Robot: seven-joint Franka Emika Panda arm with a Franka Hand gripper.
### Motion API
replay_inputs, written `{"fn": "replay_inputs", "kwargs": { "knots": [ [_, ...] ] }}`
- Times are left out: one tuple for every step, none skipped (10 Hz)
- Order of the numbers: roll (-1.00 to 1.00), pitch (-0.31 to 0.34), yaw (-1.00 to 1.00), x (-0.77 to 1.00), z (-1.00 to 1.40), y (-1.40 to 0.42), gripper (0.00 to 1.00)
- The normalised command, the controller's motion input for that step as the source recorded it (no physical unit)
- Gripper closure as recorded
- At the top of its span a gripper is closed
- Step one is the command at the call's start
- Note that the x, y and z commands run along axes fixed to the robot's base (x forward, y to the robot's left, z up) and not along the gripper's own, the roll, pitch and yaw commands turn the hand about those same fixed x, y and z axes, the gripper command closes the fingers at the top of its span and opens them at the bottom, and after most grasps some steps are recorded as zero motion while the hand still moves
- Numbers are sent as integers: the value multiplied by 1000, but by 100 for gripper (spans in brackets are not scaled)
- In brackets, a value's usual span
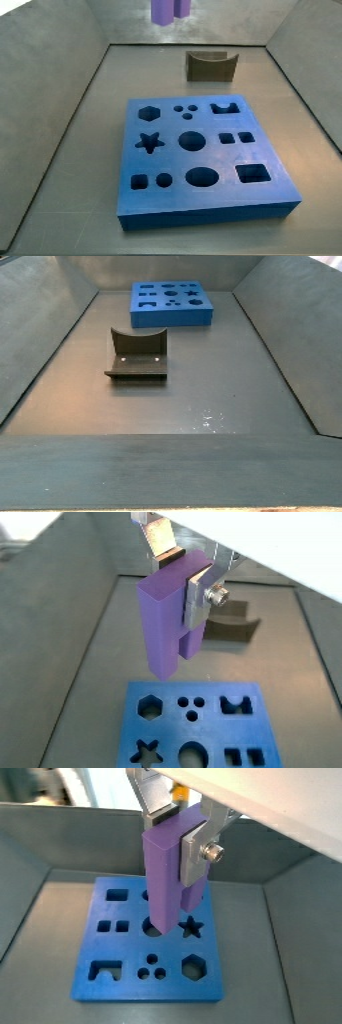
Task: Pick up the double-square object. Move to above the board. Insert the double-square object.
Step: Insert the double-square object.
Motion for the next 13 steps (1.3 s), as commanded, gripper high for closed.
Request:
{"fn": "replay_inputs", "kwargs": {
  "knots": [
    [103,389,-540,206,-186,-114,100],
    [0,334,-571,240,-197,-89,100],
    [0,140,-829,83,-214,-34,100],
    [0,200,-797,71,-263,-14,100],
    [37,280,-663,183,-306,-11,100],
    [34,346,-600,220,-289,-29,100],
    [6,380,-574,214,-249,-46,100],
    [0,300,-669,160,-203,-57,100],
    [0,137,-720,217,-117,-89,100],
    [-71,6,-600,429,-97,-117,100],
    [-74,0,-506,569,-160,-151,100],
    [-34,-51,-420,654,-231,-174,100],
    [-54,-149,-371,686,-243,-177,100]
  ]
}}
